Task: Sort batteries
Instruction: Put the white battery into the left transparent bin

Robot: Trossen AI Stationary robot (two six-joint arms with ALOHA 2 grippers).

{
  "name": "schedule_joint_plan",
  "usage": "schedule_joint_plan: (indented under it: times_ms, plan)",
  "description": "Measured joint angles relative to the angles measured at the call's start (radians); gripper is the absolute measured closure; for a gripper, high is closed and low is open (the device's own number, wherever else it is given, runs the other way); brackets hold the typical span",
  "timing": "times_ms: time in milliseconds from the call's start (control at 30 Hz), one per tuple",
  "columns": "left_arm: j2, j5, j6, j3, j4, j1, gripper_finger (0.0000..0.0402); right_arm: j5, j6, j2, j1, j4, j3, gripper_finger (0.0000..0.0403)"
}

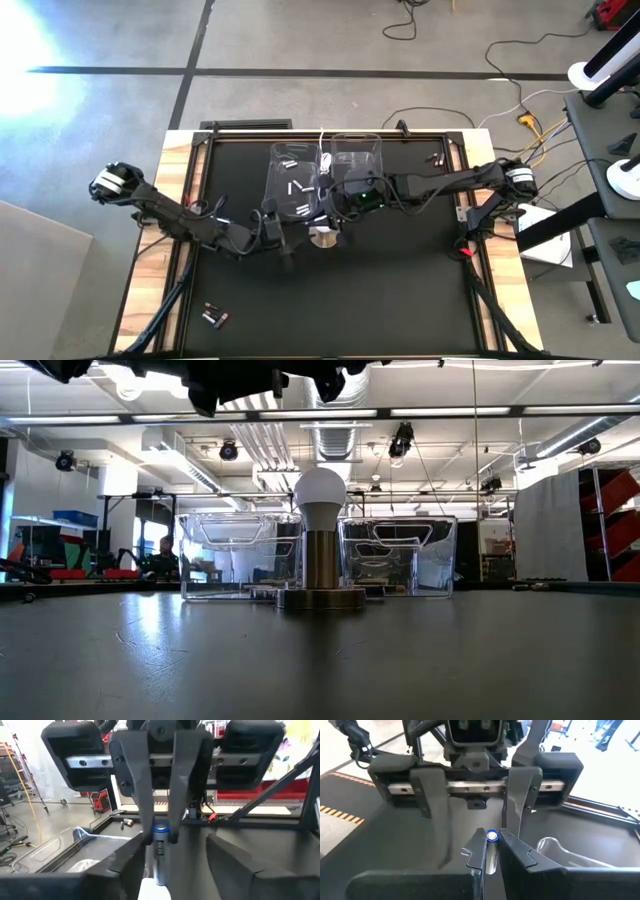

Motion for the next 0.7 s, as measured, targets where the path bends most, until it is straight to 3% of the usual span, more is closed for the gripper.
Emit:
schedule_joint_plan:
  times_ms: [300,433,533,600,700]
  plan:
    - [-0.015,-0.003,-0.024,0.006,-0.05,0.001,0.0381,-0.008,0.003,0.0,0.002,0.004,0.0,0.0374]
    - [-0.024,-0.002,-0.024,0.006,-0.058,0.001,0.0382,0.0,0.009,-0.003,0.009,0.002,0.0,0.0368]
    - [-0.049,0.006,-0.036,0.033,-0.154,0.004,0.0384,0.041,0.01,-0.028,0.019,-0.086,0.018,0.0337]
    - [-0.079,0.012,-0.072,0.079,-0.293,0.02,0.0387,0.106,0.007,-0.061,0.031,-0.187,0.047,0.031]
    - [-0.117,0.051,-0.159,0.184,-0.631,0.083,0.0387,0.215,0.003,-0.133,0.057,-0.368,0.079,0.027]
